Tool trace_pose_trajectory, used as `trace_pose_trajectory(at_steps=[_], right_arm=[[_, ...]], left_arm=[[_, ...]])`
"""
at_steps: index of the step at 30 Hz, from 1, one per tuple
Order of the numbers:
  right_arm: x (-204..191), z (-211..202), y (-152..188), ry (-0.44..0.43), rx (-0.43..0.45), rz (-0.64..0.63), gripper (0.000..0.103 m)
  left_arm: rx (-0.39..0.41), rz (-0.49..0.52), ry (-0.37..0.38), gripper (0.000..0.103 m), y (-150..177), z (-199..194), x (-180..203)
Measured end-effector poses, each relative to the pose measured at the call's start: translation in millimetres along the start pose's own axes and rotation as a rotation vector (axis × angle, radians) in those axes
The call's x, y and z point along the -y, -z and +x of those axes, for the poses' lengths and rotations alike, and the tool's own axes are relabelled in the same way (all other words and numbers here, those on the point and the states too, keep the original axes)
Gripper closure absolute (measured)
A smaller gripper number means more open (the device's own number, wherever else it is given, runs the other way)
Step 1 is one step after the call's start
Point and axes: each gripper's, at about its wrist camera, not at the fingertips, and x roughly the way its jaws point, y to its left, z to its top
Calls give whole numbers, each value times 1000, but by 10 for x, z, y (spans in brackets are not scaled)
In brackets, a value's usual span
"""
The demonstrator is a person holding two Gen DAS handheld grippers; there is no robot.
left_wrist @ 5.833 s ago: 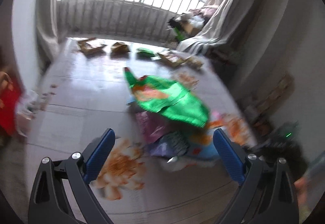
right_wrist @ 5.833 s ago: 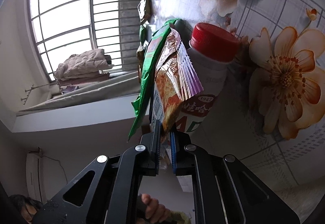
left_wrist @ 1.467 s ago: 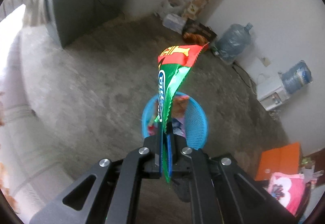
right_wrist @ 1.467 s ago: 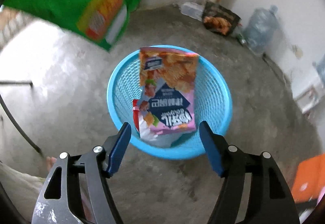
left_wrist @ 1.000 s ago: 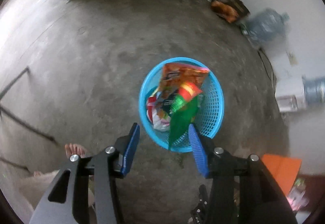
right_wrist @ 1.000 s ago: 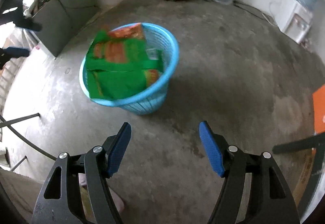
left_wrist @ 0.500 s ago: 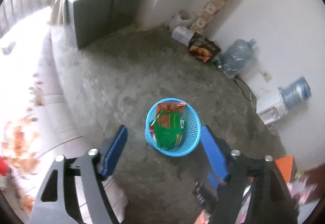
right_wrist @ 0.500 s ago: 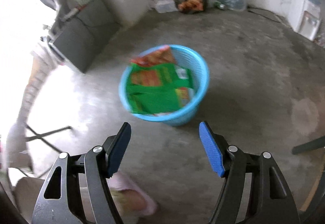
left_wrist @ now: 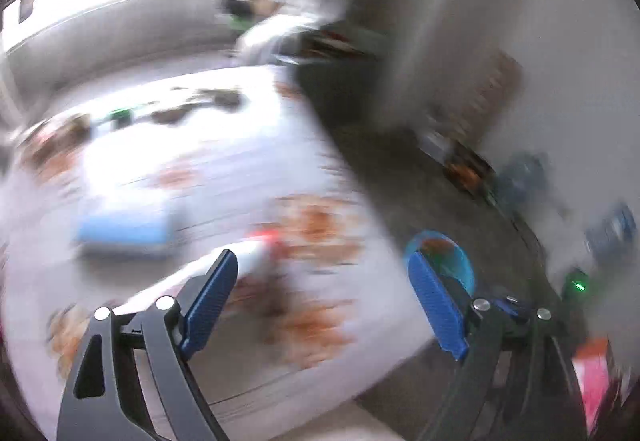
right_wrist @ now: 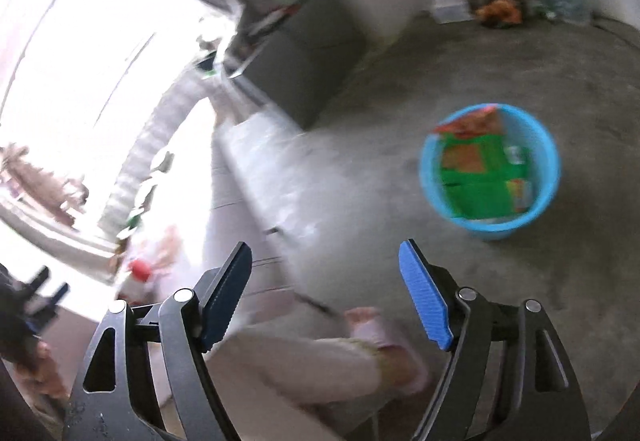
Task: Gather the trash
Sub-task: 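Move both open tools from the basket back over the table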
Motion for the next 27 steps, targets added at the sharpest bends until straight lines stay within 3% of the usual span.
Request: trace_pose_trajectory(at_steps=[5,9,12,16,20,22,27], right_arm=[[-691,287,77,-130,-105,-78,29],[-1287,590,195,-228,-230,-145,29],[-1702,725,277,-276,-287,-213,29],[-2078,851,419,-315,-362,-261,28],[-2295,986,580,-353,-460,-220,28],[-2376,1048,644,-347,-491,-209,28],[-2505,1118,750,-330,-541,-211,28]], left_arm=[[106,-151,-160,18,142,-394,-905],[141,-216,-196,18,131,-474,-1380],[161,-196,-194,18,-38,-398,-1591],[202,-111,-282,18,-467,-69,-1765],[124,-36,-282,24,-764,422,-1851],[65,4,-295,37,-868,712,-1892],[-86,38,-353,57,-836,1258,-2081]])
